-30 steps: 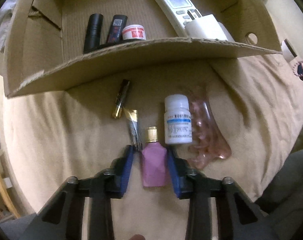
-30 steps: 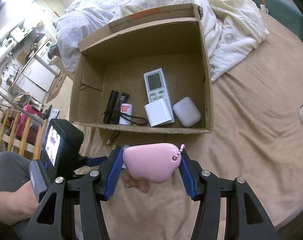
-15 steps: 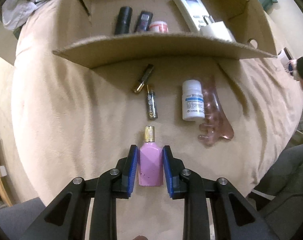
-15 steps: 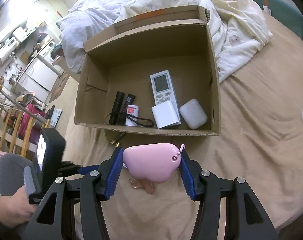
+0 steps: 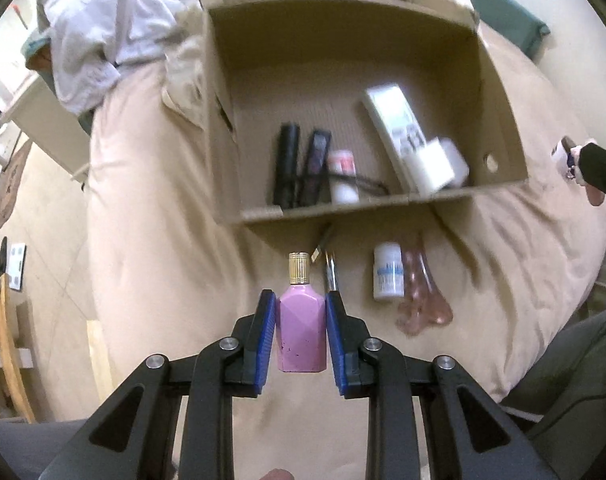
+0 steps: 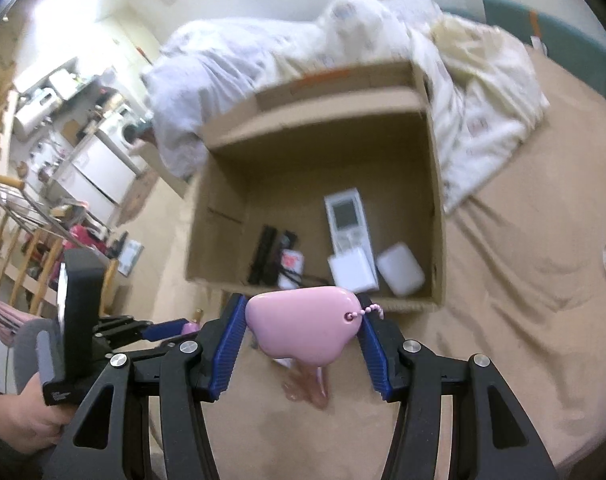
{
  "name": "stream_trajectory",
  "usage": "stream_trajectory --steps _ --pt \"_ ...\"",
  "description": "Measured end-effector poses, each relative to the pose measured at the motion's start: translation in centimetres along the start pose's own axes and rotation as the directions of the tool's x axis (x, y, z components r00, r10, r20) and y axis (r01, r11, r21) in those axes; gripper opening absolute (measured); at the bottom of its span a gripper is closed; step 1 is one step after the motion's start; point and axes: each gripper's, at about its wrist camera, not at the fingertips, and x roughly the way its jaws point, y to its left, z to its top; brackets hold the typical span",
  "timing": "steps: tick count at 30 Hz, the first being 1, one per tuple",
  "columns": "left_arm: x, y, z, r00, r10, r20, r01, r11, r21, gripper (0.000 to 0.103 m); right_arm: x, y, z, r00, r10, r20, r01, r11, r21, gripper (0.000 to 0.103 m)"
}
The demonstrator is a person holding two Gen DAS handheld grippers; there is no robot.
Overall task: Organize rigid objects
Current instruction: 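Carry the perfume bottle and pink keychain into the box with both tools, then open both tools to release the bottle and keychain, then withdraw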
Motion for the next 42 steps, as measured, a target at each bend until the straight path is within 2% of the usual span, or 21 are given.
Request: stream_trajectory --steps 2,10,18,24,29,32,35,42 --pt "-1.4 0.2 0.1 1.000 0.004 0.027 -0.004 1.000 -0.003 0.023 -0.9 0.5 0.8 0.999 0.024 0.035 -0.024 1.000 -0.012 0.057" --pt "-3.7 0.8 4.8 0.993 0.002 0.117 0.001 1.000 -0.026 0.023 -3.8 2.6 6.0 0.980 0.135 0.146 -0.127 0.990 -0.062 0.057" --pt "-2.9 -0.2 8.6 0.989 0.014 0.150 -0.013 1.000 -0.010 0.023 -2.4 2.9 10.2 0.977 0.138 0.160 -0.125 0.988 -0.085 0.057" --pt "1.0 -1.0 9.8 0.993 0.022 0.113 -0.024 1.000 0.012 0.023 2.6 0.1 9.4 0.992 0.108 0.066 -0.107 0.994 -0.017 0.057" --pt "3.5 -1.7 9.4 0.993 0.033 0.113 -0.039 0.998 0.049 0.023 6.8 -1.8 7.9 0.998 0.021 -0.056 -0.021 1.000 0.006 0.057" --pt "4.9 -1.9 9.2 0.996 0.013 0.092 -0.018 0.998 0.053 0.023 9.0 -2.9 7.0 0.992 -0.016 -0.125 0.018 1.000 0.016 0.057" --pt "5.6 -2.1 8.9 0.995 0.034 0.095 -0.041 0.996 0.073 0.023 10.6 -3.5 6.3 0.982 -0.046 -0.184 0.051 0.999 0.019 0.057" --pt "6.7 -1.6 8.6 0.997 0.037 0.067 -0.041 0.997 0.067 0.023 12.8 -3.4 5.5 0.963 -0.078 -0.257 0.082 0.997 0.004 0.057"
